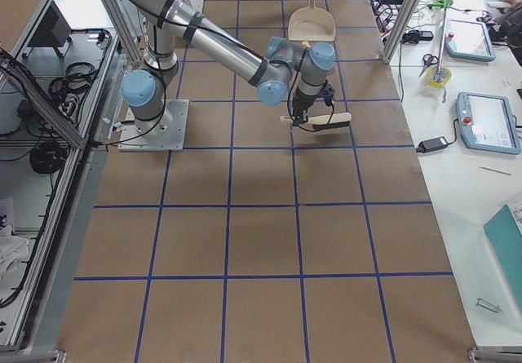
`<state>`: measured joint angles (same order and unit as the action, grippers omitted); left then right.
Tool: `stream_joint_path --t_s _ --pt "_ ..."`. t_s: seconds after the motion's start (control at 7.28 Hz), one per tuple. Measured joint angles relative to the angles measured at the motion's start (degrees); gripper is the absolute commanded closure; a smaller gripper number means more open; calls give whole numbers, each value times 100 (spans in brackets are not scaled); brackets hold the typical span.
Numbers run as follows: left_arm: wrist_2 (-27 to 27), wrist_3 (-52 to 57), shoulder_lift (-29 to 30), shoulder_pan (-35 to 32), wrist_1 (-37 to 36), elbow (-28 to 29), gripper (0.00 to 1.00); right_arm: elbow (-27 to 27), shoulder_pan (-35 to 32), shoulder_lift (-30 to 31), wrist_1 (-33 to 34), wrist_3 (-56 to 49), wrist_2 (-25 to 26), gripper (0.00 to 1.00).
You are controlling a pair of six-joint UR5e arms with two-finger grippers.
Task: Sweep and dump trash into bin
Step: 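Carry the brush with the right gripper behind the croissant, sponge and potato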
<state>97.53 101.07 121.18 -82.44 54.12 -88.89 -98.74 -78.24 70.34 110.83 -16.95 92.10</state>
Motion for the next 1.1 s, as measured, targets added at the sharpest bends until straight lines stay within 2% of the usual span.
stream_joint_path --t_s 0.55,1.1 --pt "3 1 0 0 0 -1 100 26 -1109 -92 29 1418 -423 100" --pt "3 1 -1 0 -1 2 100 226 -1851 -386 49 2028 -552 100"
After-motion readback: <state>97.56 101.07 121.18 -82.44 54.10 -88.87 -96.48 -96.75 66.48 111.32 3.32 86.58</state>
